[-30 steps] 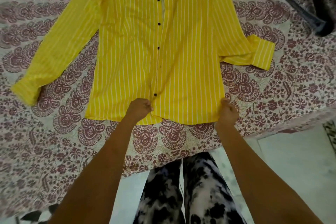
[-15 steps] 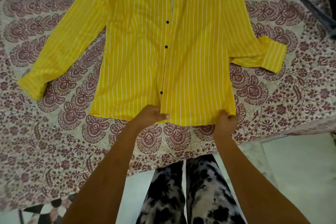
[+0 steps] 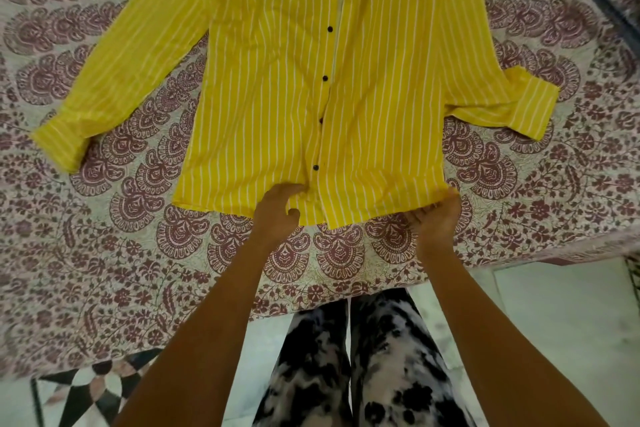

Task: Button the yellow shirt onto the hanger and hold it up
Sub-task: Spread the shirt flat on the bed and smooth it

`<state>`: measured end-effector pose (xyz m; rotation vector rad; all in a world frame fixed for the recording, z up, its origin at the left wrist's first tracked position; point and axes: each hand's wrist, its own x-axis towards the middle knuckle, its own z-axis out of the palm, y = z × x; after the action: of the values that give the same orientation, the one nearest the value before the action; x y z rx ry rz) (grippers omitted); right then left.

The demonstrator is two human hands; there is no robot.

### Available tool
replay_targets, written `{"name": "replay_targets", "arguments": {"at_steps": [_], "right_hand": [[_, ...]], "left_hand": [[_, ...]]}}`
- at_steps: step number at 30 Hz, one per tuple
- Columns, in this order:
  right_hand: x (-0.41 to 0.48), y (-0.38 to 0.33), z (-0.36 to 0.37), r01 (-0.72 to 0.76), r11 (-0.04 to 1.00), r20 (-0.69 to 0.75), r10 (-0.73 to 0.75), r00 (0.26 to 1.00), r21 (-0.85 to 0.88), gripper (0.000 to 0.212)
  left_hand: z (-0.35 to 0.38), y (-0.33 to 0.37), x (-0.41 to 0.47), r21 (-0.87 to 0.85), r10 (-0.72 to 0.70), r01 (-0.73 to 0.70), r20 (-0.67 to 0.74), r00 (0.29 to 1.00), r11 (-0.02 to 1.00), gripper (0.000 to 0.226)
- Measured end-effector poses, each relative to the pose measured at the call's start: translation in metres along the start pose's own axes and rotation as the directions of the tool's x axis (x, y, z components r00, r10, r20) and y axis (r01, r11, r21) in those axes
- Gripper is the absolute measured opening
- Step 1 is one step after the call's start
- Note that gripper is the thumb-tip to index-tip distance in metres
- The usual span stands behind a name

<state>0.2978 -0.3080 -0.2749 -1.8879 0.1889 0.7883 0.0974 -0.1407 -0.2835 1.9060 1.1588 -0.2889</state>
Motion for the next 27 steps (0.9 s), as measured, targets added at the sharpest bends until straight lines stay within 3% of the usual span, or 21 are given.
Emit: {"name": "replay_targets", "arguments": {"at_steps": [1, 3, 5, 7, 10, 12, 14, 16, 18, 20, 22, 24, 27], "right_hand": [[0.001, 0.001, 0.003, 0.097, 0.982, 0.021, -0.095, 0.995, -0.163, 0.033], [-0.001, 0.003, 0.01, 0.319, 0.819, 0.19, -0.259, 0.947, -0.476, 0.027], [-0.002, 0.014, 0.019, 0.427, 0.701, 0.338, -0.273, 0.901, -0.571, 0.025], [-0.004, 0.015, 0.027, 0.391, 0.7, 0.289, -0.266, 0.919, -0.597, 0.031], [0.003, 0.016, 0.037, 0.21, 0.764, 0.095, -0.193, 0.977, -0.61, 0.016], [0.008, 0.015, 0.04, 0.185, 0.781, 0.054, -0.191, 0.98, -0.597, 0.017], [0.007, 0.006, 0.038, 0.146, 0.893, 0.004, -0.16, 0.987, -0.425, 0.017], [0.004, -0.003, 0.036, 0.084, 0.989, -0.091, -0.096, 0.991, -0.123, 0.01], [0.004, -0.005, 0.033, 0.032, 0.999, -0.22, -0.026, 0.975, 0.022, 0.012], [0.001, -0.005, 0.033, -0.06, 0.988, -0.233, 0.092, 0.968, 0.139, 0.017], [-0.009, -0.007, 0.039, -0.19, 0.959, -0.103, 0.215, 0.971, 0.209, 0.021], [-0.023, -0.007, 0.048, -0.249, 0.961, 0.07, 0.242, 0.968, 0.119, 0.026], [-0.041, 0.004, 0.064, -0.156, 0.977, 0.229, 0.187, 0.955, -0.145, 0.031]], "left_hand": [[0.001, -0.002, -0.001, 0.133, 0.012, -0.01, -0.014, 1.0, 0.991, 0.057], [0.005, -0.006, -0.005, 0.382, 0.026, -0.04, 0.041, 0.999, 0.923, 0.073], [0.013, -0.008, -0.009, 0.524, 0.085, -0.104, 0.059, 0.995, 0.846, 0.078], [0.017, -0.008, -0.005, 0.575, 0.155, -0.125, -0.004, 0.988, 0.809, 0.064], [0.011, -0.003, 0.014, 0.606, 0.339, -0.224, -0.081, 0.937, 0.763, 0.018], [-0.001, 0.005, 0.022, 0.377, 0.303, -0.258, -0.064, 0.951, 0.889, 0.027], [-0.019, 0.015, 0.028, 0.016, 0.211, -0.212, -0.18, 0.961, 0.977, 0.032], [-0.04, 0.023, 0.035, -0.235, 0.075, -0.181, -0.399, 0.914, 0.955, 0.016], [-0.059, 0.028, 0.045, -0.402, -0.101, -0.129, -0.504, 0.858, 0.907, 0.013], [-0.069, 0.028, 0.055, -0.437, -0.2, -0.046, -0.5, 0.843, 0.899, 0.021], [-0.073, 0.025, 0.061, -0.447, -0.228, -0.005, -0.467, 0.854, 0.895, 0.016], [-0.074, 0.026, 0.062, -0.456, -0.217, -0.021, -0.465, 0.858, 0.89, 0.019], [-0.078, 0.03, 0.059, -0.376, -0.078, -0.127, -0.485, 0.871, 0.918, 0.024]]}}
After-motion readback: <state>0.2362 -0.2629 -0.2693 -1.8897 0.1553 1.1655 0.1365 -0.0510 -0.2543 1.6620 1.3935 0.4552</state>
